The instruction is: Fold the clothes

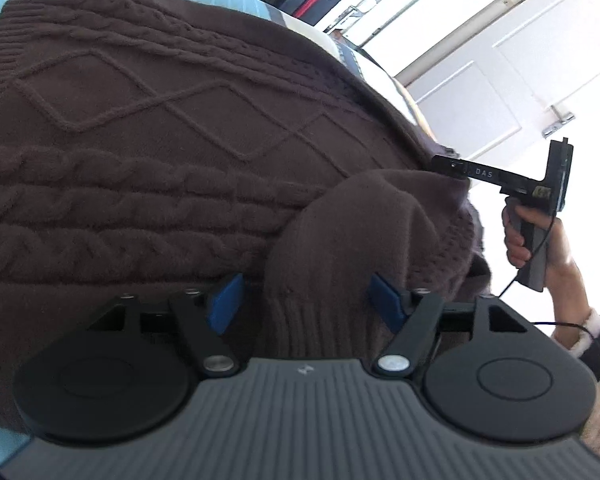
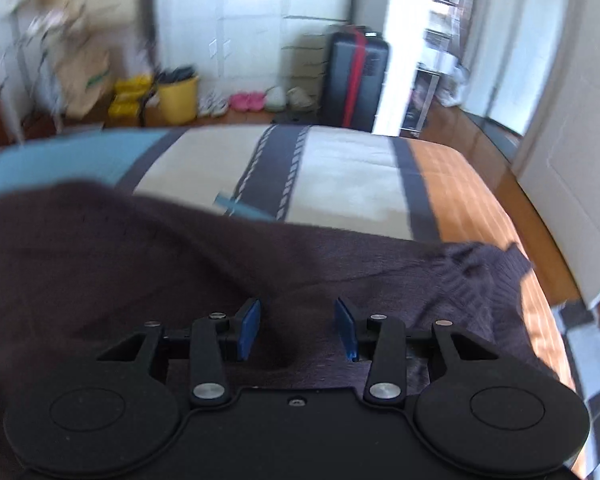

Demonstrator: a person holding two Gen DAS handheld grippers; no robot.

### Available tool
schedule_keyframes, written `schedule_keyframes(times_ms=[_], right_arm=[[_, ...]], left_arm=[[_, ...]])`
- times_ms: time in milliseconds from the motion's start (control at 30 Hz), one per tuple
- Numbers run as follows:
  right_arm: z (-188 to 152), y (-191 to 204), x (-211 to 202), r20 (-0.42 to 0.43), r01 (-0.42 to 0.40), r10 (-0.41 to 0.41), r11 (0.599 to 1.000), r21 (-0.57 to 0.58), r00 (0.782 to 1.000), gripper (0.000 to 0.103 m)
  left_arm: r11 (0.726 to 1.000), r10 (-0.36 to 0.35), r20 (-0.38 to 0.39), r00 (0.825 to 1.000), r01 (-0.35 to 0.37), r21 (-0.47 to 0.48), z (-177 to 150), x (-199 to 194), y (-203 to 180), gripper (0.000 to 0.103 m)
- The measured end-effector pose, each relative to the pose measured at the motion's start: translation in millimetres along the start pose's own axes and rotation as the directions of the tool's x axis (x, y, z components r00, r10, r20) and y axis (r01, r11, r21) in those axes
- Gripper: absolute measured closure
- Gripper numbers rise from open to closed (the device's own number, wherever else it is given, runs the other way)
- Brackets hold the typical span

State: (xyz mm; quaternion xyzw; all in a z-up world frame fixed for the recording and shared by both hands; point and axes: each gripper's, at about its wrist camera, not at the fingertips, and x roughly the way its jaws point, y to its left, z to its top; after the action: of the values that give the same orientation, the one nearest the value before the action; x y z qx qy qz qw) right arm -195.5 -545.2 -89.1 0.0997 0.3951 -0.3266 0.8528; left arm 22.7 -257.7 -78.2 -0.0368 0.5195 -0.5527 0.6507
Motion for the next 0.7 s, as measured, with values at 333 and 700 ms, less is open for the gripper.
schedule_keyframes(times_ms=[333,700], right_arm=[[-4,-28,7,-0.027,-0.008,0.012,0.990,0.138,1.000,0.056],[-4,-4,24,-0.066,0.017,-0.016,1.000,0.007,0.998,0.061]], left_arm=[[0.994,0.076,0.003,0.997,-0.076,0.075,10,-5,-7,0.085],[0.997,0.074,0.004,0.997,-0.074,0.019,4,5,2,0.073]])
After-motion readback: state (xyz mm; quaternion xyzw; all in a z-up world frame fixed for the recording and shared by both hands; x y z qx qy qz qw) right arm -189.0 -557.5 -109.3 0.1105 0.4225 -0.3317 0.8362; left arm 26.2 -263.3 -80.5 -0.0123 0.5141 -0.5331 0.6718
